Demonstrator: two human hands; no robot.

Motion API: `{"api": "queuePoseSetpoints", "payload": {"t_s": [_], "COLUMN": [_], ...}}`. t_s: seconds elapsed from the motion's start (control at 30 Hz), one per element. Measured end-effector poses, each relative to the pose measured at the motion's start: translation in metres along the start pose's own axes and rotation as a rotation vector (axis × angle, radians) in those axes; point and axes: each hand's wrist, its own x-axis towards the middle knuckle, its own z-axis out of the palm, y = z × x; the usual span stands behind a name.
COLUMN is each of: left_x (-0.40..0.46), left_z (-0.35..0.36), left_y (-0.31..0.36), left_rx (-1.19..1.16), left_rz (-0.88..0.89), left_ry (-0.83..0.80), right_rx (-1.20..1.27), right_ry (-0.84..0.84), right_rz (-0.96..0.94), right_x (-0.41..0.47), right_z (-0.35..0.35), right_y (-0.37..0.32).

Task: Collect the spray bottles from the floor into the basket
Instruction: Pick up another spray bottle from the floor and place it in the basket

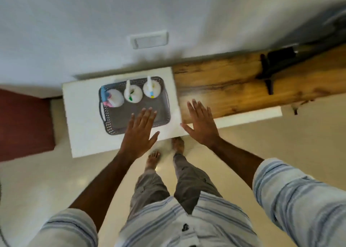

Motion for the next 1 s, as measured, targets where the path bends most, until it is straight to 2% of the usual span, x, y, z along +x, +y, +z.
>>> {"api": "queuePoseSetpoints", "payload": {"t_s": [0.23,0.53,0.77,1.0], "left_x": [0.018,-0.034,-0.155,-0.334], "left_z": [-0.018,-0.002,0.055,0.131], "left_y": [0.093,0.269,0.452,0.591], "left_rx": [0.264,0.450,0.520,0.518], "left_rz": [0.556,1.191,1.710,2.022], "left_ry": [-0.178,-0.232,-0.211,-0.247], "right_rx": [0.009,0.229,0.383,0.521], "right_ry": [0.122,0.322,0.437,0.511], "right_rz": [0.350,1.040,1.550,1.885], "right_x": [-0.160,-0.391,-0.585,-0.761], "right_z": [-0.001,0.050,0.128,0.219], "right_y": [0.006,-0.025,-0.068,-0.112]}}
